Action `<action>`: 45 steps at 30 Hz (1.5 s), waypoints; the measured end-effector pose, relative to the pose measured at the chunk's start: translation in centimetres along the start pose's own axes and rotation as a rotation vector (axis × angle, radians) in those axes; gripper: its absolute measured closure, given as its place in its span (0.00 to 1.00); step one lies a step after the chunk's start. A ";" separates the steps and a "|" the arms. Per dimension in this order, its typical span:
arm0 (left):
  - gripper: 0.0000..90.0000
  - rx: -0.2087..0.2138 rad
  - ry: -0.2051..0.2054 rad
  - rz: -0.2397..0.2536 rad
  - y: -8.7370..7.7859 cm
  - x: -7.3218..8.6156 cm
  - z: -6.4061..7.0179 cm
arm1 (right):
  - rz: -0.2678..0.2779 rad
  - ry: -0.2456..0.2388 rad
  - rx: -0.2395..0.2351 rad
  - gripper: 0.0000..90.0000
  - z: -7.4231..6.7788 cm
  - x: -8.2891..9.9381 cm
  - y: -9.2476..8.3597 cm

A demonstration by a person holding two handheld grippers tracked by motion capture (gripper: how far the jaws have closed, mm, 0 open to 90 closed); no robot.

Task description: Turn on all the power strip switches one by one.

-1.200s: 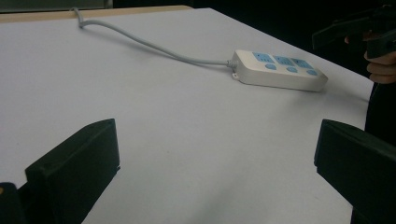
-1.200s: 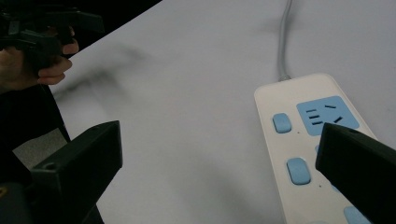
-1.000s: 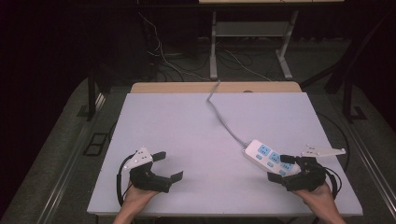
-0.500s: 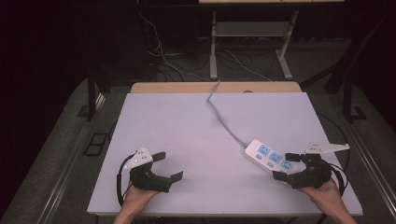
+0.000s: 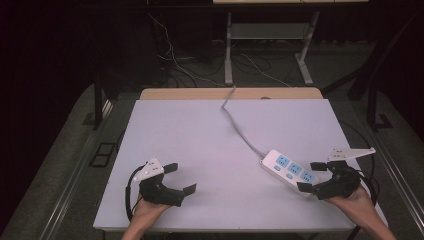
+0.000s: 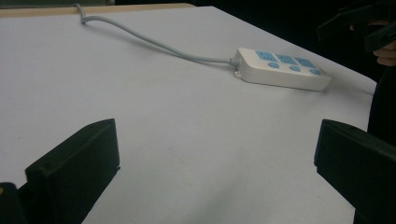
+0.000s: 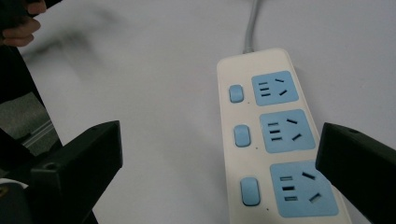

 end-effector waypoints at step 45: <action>0.00 -0.008 0.005 -0.007 0.1 0.1 -0.1 | -0.292 -0.077 -0.047 0.79 1.8 0.3 1.1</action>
Point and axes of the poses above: each handheld gripper's, and its own axes: y roughly forward along the jaws, x roughly out of its underside, z roughly to its right, the point moved 6 cm from there along y, roughly forward along the jaws, and after that the axes turned 10 degrees about z, right-handed, at the moved point
